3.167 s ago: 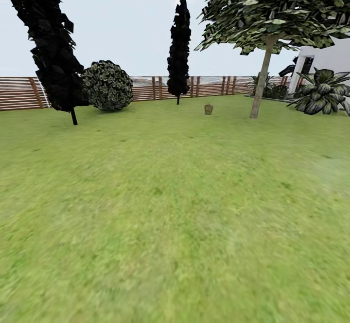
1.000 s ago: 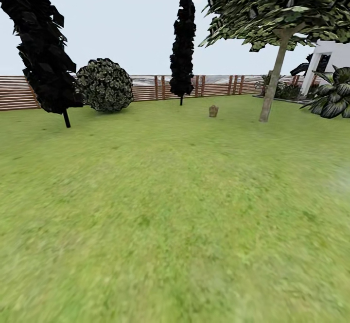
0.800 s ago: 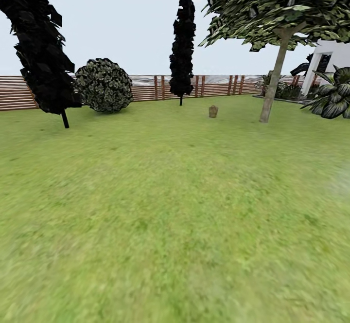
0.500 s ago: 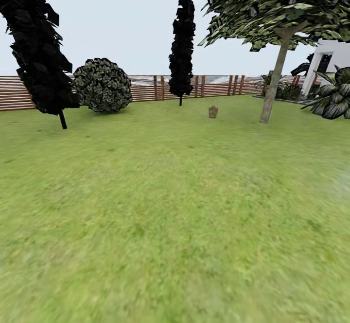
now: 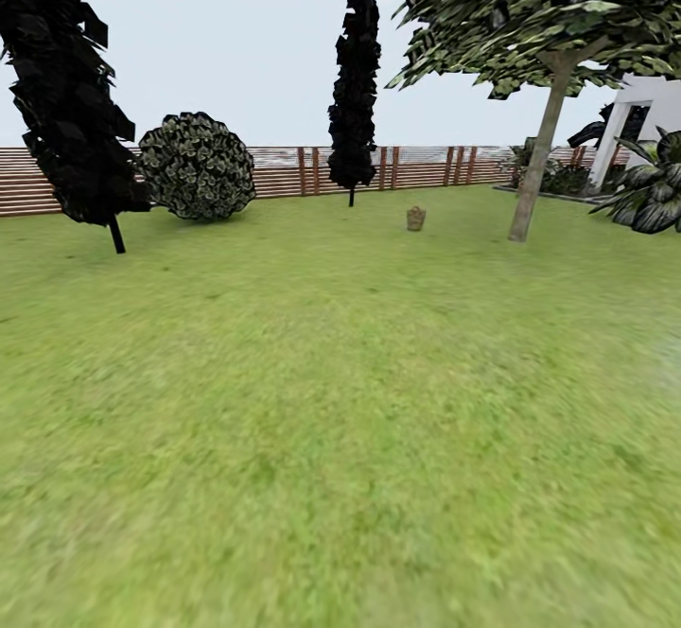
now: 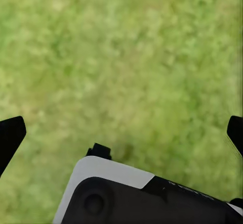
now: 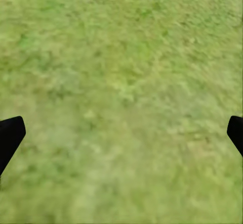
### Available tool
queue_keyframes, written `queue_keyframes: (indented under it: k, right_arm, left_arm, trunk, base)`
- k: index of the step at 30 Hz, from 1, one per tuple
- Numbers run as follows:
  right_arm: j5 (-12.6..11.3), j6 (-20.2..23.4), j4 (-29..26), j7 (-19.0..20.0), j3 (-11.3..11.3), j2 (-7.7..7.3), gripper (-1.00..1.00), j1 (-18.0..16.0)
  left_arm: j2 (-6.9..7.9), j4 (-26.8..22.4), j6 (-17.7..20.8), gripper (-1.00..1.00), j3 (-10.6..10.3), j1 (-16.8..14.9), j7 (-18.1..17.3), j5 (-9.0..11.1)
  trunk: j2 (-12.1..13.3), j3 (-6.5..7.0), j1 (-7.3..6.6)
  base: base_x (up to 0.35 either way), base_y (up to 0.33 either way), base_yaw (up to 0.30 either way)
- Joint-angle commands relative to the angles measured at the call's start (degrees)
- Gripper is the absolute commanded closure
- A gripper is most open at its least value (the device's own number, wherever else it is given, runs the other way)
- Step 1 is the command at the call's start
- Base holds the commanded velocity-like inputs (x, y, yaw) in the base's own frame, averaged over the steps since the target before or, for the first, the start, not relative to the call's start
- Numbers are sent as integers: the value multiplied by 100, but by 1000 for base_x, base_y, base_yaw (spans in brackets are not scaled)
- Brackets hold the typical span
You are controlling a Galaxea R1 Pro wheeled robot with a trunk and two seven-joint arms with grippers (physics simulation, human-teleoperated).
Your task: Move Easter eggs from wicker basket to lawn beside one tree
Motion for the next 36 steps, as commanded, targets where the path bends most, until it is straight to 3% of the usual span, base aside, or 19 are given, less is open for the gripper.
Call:
queue_keyframes:
  k: [1, 20, 26, 36]
  right_arm:
    - [-4, -22, 1, 2, -11, -4, -100, -5]
    - [-4, -48, -66, 2, -12, -2, -100, -6]
    - [-4, -43, -66, 2, -12, -3, -100, -6]
    - [-4, -44, -66, 2, -12, -3, -100, -5]
  left_arm:
    - [1, 3, -16, -100, -12, -4, 2, 60]
    - [15, 108, 40, -100, -12, -4, -4, 60]
    - [65, 101, 516, -100, -12, -4, -6, 60]
    - [72, 99, 542, -100, -7, -4, -6, 60]
  trunk:
    - [-10, -11, 6]
    - [-10, -11, 6]
    - [-10, -11, 6]
    - [-10, -11, 6]
  base:
    - [331, 0, 0]
    - [331, 0, 0]
    - [330, 0, 0]
    - [331, 0, 0]
